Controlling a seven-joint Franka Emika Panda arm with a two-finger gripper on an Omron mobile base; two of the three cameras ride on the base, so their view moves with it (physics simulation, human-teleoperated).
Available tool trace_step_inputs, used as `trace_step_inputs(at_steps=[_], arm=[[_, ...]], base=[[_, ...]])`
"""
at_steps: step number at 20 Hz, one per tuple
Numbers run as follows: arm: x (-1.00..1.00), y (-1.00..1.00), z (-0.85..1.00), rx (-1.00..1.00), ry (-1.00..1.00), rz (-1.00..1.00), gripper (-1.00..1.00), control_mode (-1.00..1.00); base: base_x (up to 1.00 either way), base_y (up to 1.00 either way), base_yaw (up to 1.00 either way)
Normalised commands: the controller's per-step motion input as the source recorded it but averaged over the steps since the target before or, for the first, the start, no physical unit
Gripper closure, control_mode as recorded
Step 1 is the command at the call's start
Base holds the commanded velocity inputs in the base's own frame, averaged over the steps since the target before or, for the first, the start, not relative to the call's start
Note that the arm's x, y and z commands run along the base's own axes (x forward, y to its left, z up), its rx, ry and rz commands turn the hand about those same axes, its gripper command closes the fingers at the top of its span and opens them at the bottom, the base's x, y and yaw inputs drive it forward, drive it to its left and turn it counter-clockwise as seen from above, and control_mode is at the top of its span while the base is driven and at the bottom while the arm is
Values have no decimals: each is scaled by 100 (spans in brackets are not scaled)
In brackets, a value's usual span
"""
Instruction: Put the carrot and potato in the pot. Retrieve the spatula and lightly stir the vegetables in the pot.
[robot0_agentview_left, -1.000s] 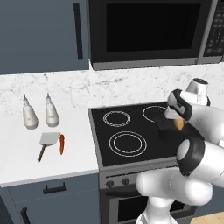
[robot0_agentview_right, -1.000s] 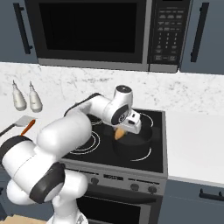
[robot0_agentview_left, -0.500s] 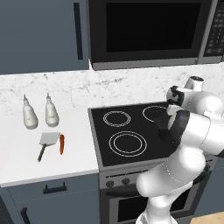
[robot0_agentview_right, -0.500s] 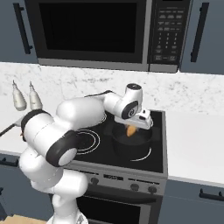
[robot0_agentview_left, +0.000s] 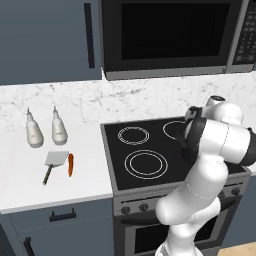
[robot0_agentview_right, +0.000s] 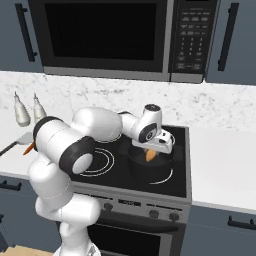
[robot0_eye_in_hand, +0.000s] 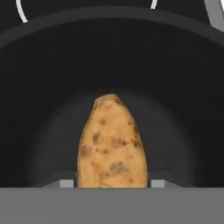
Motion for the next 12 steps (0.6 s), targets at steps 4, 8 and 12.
trace_step_inputs(at_steps=[4, 8, 12], arm=[[0, 0, -27, 0, 0, 0, -100, -100], [0, 1, -7, 0, -2, 0, -100, -100], [-5, 0, 16, 0, -8, 0, -100, -100]], base=[[0, 0, 0], [0, 0, 0], [0, 0, 0]])
